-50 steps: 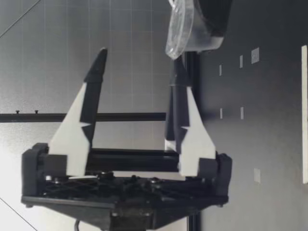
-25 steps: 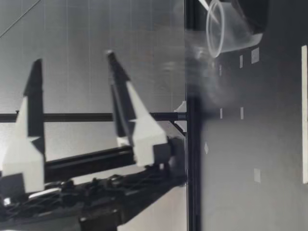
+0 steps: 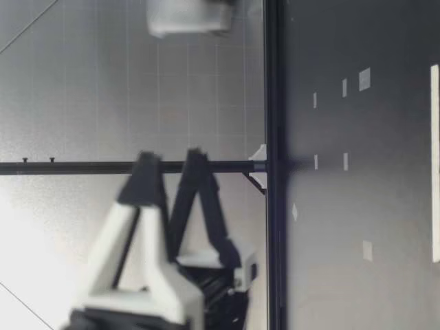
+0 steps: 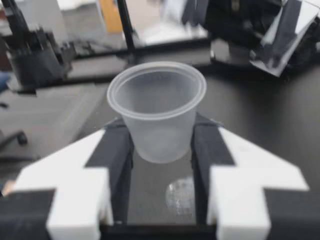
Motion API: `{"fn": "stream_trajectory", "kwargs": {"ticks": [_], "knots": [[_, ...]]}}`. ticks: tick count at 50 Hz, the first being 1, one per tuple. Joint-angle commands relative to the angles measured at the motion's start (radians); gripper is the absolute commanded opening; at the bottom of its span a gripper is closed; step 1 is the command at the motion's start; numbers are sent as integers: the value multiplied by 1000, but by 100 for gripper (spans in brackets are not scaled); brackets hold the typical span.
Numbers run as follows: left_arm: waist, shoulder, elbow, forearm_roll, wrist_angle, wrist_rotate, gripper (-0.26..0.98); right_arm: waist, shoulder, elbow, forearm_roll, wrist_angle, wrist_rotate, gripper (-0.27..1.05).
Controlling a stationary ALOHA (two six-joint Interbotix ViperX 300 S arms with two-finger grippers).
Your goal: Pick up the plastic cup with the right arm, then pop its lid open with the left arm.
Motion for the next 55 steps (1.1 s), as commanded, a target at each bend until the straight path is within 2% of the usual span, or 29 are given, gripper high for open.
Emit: {"fn": "stream_trajectory", "kwargs": {"ticks": [1,7,17,55], "knots": [[-3,-55,3,2,23,166,67,6,-60,-2,9,5,6,36],[-25,-106,-5,2,118,351,67,6,-97,-3,58,75,11,36],[-26,-140,-15,2,265,376,67,6,-104,-21,71,163,3,36],[-26,-132,-28,3,267,382,67,6,-83,-17,71,163,-3,36]]}}
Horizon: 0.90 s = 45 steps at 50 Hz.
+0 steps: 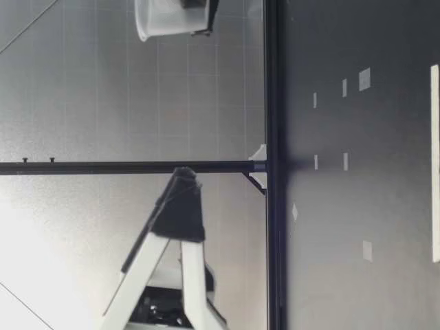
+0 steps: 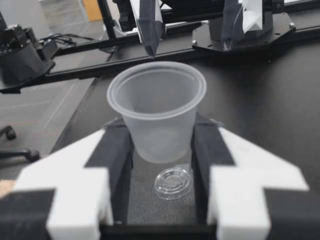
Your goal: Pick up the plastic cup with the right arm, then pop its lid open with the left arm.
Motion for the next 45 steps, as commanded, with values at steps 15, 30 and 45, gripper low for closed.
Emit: {"fn": "stream_trajectory", "kwargs": {"ticks": [15,30,45], "knots": [[2,-12,-21,0,-3,3,67,5,-3,-12,0,-5,-2,36],[0,-12,-23,2,-3,-3,67,6,2,-14,0,-5,-2,36],[0,-11,-20,2,5,0,67,6,3,-15,-2,-5,-8,36]]}}
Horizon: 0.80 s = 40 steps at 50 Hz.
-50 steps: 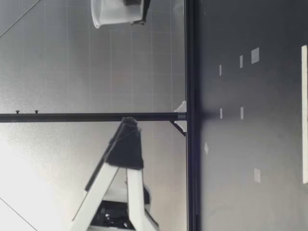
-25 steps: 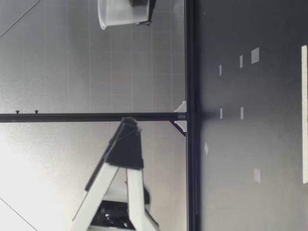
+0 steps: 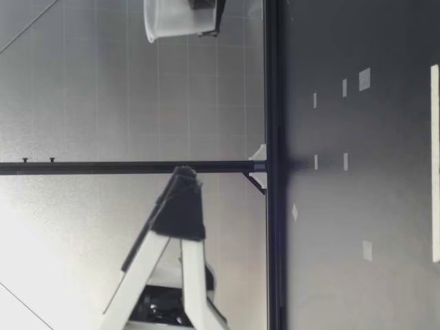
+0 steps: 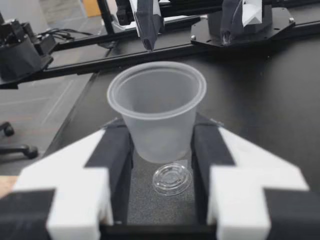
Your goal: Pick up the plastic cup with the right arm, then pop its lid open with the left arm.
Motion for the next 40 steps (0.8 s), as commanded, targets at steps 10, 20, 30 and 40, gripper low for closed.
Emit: {"fn": "stream_trajectory", "kwargs": {"ticks": [10,20,30,40], "knots": [[2,-9,-18,3,-2,8,67,5,-6,-17,-2,-3,-3,36],[0,-8,-18,3,-2,8,67,6,-5,-17,-2,0,-6,36],[0,-3,-20,3,-2,8,67,5,-2,-18,-3,3,-6,36],[2,-3,-20,3,-2,8,67,6,-2,-18,-5,2,-6,36]]}}
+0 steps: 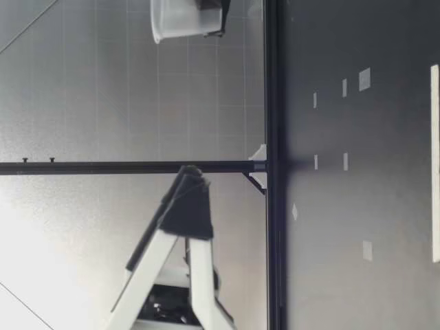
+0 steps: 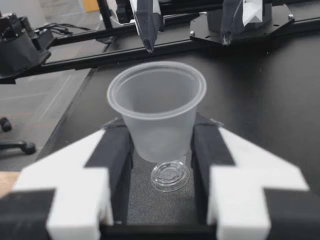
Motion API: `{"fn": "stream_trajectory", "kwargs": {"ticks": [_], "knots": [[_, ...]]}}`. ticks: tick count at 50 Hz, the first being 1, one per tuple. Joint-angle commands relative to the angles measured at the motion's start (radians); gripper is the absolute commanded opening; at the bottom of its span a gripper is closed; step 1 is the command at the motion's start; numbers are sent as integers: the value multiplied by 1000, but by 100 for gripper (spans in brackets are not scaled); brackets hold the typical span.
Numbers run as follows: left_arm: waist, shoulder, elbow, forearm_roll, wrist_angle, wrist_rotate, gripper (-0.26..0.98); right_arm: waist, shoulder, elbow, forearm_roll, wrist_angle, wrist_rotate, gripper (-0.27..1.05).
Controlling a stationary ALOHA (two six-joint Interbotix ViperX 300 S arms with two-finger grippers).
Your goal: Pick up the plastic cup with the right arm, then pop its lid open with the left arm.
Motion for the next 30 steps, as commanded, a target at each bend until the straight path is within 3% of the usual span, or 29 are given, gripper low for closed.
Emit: {"fn": "stream_trajectory", "kwargs": {"ticks": [1,30], "knots": [[2,-12,-20,3,-5,2,67,5,-5,-18,-2,-5,-2,36],[0,-12,-17,3,-3,0,67,6,-3,-20,-8,-3,0,36]]}}
